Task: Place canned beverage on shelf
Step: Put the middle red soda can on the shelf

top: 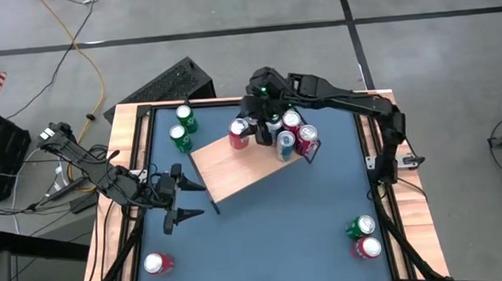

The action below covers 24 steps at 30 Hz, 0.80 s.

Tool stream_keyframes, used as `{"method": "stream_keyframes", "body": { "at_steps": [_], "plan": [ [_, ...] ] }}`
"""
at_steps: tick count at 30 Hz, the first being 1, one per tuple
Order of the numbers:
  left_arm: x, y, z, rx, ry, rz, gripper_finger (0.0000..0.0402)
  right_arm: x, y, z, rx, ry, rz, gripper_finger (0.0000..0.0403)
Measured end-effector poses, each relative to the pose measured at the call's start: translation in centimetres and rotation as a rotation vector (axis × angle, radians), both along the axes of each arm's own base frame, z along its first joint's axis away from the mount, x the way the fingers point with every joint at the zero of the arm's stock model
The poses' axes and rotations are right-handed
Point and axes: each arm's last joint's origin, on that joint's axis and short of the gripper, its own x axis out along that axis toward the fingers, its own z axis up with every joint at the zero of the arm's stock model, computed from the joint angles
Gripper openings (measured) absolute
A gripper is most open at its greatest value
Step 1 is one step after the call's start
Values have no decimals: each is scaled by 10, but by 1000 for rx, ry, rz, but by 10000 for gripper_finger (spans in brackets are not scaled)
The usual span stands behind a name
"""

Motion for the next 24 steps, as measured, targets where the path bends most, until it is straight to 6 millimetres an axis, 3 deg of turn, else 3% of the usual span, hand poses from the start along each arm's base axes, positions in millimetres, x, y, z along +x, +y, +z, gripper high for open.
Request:
{"method": "stream_keyframes", "body": {
  "at_steps": [7, 24],
  "plan": [
    [0, 0, -2, -15, 22, -15, 303, 12, -12, -18, 7, 33, 0, 212],
    [0, -1, -2, -21, 22, -17, 303, 7, -27, -20, 12, 40, -36, 230]
  ]
}}
